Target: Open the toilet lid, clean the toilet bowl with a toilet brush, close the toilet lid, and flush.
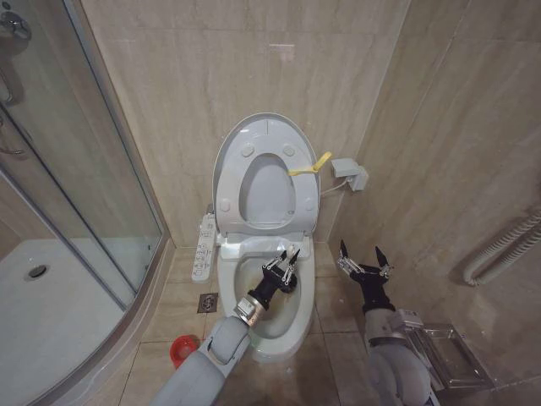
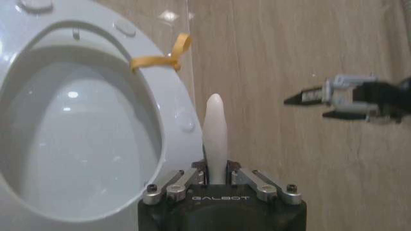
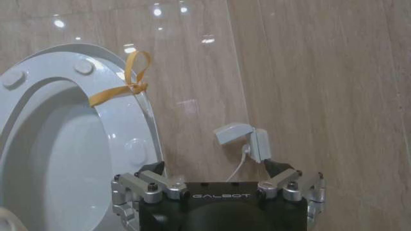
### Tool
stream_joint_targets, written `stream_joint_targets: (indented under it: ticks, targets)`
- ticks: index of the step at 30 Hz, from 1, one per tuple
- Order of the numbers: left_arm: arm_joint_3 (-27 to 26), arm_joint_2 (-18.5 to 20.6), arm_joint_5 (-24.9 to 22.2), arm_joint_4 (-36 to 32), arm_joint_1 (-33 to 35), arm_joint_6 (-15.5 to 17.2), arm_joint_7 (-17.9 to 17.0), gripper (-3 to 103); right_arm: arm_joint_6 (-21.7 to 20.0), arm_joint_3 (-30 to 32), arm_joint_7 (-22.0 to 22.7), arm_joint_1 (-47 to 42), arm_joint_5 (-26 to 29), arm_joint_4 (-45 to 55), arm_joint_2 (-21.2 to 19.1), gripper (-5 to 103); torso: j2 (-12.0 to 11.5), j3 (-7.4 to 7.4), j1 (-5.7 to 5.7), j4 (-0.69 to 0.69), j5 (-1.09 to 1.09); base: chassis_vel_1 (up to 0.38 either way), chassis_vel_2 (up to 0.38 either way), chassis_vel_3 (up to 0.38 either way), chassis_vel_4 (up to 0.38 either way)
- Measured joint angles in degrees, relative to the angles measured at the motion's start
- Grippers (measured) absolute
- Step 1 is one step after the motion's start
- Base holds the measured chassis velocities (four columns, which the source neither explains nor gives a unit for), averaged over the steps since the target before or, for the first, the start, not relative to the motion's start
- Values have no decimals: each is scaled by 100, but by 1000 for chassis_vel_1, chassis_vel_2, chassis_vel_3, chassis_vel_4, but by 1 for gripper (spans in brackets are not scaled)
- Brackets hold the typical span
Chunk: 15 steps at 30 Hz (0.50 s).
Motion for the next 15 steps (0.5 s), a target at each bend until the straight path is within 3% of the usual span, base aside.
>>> stream_joint_targets:
  ticks: [15]
  targets:
    - [298,-533,-246,1697,-662,-388,137,19,0,0,0,0,-1,0,0,100,0,0,0,-1,0,0,0,0,0]
